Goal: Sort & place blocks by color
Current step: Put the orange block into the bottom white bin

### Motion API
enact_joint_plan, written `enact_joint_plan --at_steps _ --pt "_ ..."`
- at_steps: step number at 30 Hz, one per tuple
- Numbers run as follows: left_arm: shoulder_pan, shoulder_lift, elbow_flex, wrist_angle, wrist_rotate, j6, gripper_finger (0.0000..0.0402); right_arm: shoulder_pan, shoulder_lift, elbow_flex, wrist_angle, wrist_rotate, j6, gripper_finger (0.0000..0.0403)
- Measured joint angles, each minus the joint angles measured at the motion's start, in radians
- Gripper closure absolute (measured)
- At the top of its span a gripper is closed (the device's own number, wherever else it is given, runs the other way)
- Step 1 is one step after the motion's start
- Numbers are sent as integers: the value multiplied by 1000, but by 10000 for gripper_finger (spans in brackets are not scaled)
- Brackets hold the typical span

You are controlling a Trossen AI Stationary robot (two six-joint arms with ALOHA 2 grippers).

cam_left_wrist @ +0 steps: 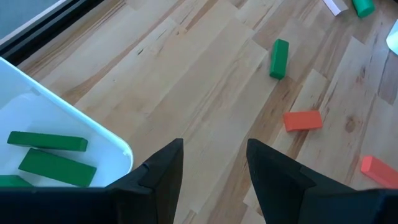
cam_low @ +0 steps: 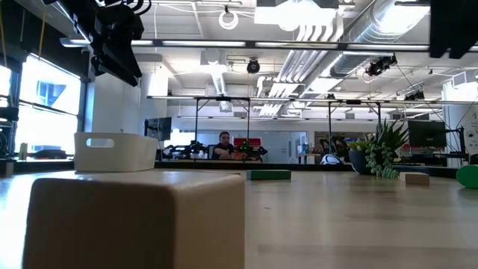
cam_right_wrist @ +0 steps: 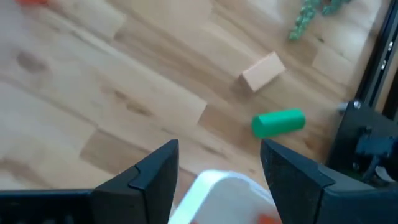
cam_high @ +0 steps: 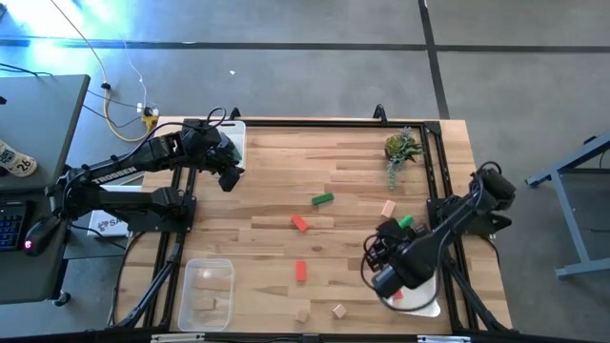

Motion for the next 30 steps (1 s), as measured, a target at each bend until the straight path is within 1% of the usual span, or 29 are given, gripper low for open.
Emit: enact_joint_plan --at_steps 2,7,10,19,24,26,30 --pt "0 0 0 0 0 0 238 -28 -6 0 0 15 -29 190" --pt "0 0 0 0 0 0 238 -109 -32 0 7 46 -178 190" --pt "0 0 0 0 0 0 238 -168 -52 0 48 61 -304 190" --pt "-8 0 0 12 0 0 238 -340 -71 0 228 57 -724 190" --pt "-72 0 0 107 49 57 238 -413 -71 0 278 57 -884 190" --pt "-105 0 0 158 73 93 238 -437 -71 0 282 56 -925 190" --pt "-173 1 0 246 79 164 238 -474 -71 0 289 57 -980 190"
